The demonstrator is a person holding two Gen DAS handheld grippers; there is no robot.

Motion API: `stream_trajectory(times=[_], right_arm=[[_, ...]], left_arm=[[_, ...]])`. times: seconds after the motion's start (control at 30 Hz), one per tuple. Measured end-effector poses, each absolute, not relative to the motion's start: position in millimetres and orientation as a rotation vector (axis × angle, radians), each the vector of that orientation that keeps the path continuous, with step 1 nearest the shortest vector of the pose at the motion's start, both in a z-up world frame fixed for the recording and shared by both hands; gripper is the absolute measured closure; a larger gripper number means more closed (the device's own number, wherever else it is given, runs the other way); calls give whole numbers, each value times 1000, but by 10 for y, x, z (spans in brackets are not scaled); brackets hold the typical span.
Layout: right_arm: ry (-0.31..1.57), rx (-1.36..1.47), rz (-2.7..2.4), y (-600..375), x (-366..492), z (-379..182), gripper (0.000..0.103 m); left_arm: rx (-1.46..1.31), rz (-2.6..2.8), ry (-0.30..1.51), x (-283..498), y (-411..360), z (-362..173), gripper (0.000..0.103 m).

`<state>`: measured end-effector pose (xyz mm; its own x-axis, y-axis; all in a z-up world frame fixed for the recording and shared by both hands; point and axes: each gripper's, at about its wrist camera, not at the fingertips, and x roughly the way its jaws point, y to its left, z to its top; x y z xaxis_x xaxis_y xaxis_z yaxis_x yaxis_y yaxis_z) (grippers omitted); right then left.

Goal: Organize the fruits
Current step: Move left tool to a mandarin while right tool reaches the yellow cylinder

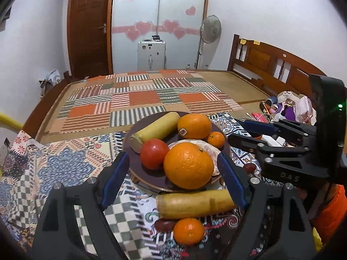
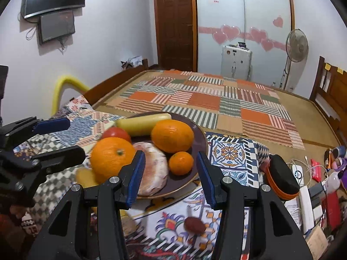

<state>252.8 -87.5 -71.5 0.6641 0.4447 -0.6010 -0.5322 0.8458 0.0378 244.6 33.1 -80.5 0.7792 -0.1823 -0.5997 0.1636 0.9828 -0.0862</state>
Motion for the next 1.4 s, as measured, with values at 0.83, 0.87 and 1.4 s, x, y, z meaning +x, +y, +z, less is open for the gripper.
stream_trajectory(times=[0.83,0.87,1.4], right_arm=[[716,-154,655,-819,2066,-1102,58],[724,-152,656,-804,2106,-1125,58],[758,-156,715,-685,2131,-1228,60]], left_arm=[[-78,-216,789,1835,306,-1350,29],[-80,-226,797,1856,289,-1379,34],[-126,-269,799,1837,384,-1515,68]])
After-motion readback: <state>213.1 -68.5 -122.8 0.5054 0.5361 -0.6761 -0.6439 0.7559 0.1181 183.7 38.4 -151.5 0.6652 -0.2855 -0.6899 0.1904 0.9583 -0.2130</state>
